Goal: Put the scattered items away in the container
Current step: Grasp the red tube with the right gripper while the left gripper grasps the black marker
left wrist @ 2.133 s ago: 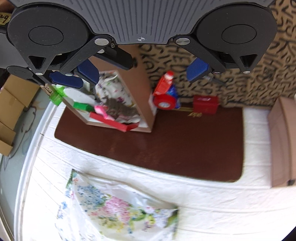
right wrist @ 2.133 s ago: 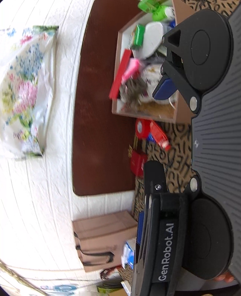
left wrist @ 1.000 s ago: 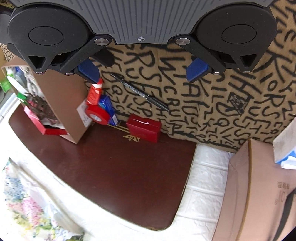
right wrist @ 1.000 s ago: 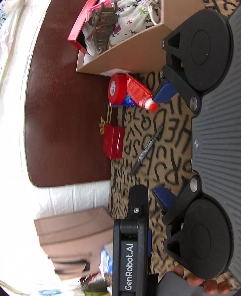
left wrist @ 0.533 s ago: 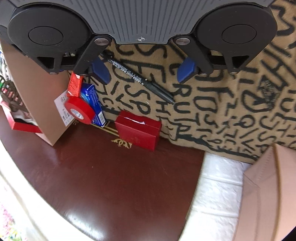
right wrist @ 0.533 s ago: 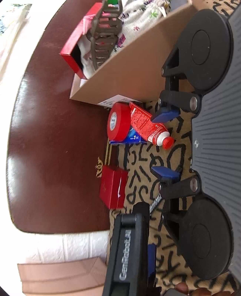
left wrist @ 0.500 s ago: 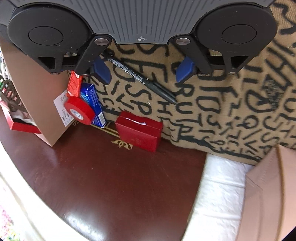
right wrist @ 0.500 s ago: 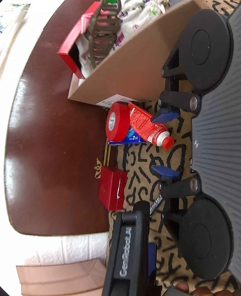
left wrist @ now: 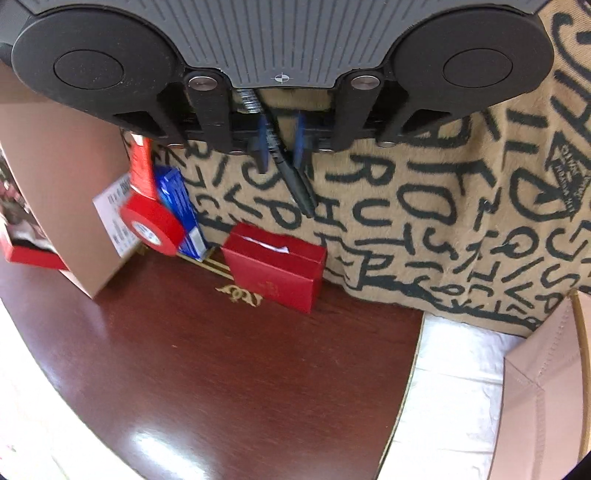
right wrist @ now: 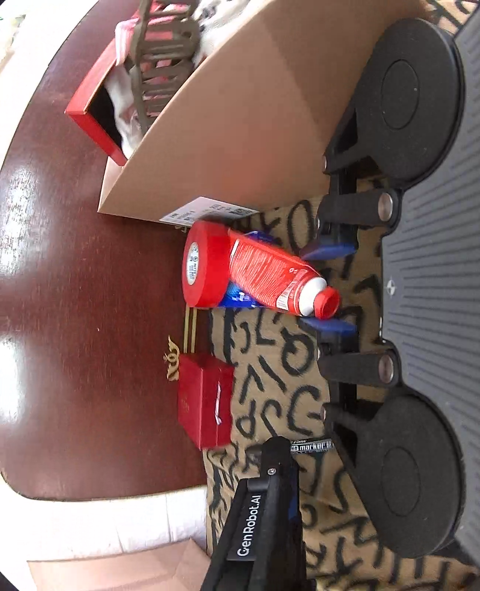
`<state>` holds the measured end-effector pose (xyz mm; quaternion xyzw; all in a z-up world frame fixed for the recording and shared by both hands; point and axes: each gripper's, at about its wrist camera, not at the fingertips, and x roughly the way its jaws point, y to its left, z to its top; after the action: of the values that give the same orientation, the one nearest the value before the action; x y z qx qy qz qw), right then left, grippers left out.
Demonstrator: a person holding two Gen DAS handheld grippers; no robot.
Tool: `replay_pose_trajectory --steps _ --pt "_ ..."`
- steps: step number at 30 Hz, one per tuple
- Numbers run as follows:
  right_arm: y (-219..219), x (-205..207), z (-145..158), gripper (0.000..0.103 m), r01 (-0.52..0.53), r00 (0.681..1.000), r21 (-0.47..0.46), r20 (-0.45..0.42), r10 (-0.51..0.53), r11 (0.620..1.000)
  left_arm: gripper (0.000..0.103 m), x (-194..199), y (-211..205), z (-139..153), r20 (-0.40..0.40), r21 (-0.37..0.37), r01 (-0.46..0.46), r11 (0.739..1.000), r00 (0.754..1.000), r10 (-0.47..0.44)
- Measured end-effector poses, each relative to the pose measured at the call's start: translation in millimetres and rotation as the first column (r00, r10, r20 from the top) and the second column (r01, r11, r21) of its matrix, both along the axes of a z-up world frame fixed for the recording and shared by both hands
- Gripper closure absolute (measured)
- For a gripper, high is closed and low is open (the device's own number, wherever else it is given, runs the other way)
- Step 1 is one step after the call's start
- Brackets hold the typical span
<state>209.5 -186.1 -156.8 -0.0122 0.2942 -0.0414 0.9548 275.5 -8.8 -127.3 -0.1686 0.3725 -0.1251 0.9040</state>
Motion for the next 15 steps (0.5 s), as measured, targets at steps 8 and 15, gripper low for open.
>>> replay_pose_trajectory --steps 8,15 --pt "7 -58 9 0.074 -0.140 0.988 0.069 -0.058 0.144 0.988 0.103 -49 0 -2 -0.069 -0.007 0.116 0.993 0.991 -0.116" --pt "1 -101 9 0.074 -0.157 0.981 0.086 -0.099 0.165 0.984 0.076 -82 -3 6 -0.040 -0.036 0.081 0.996 0.996 -0.082"
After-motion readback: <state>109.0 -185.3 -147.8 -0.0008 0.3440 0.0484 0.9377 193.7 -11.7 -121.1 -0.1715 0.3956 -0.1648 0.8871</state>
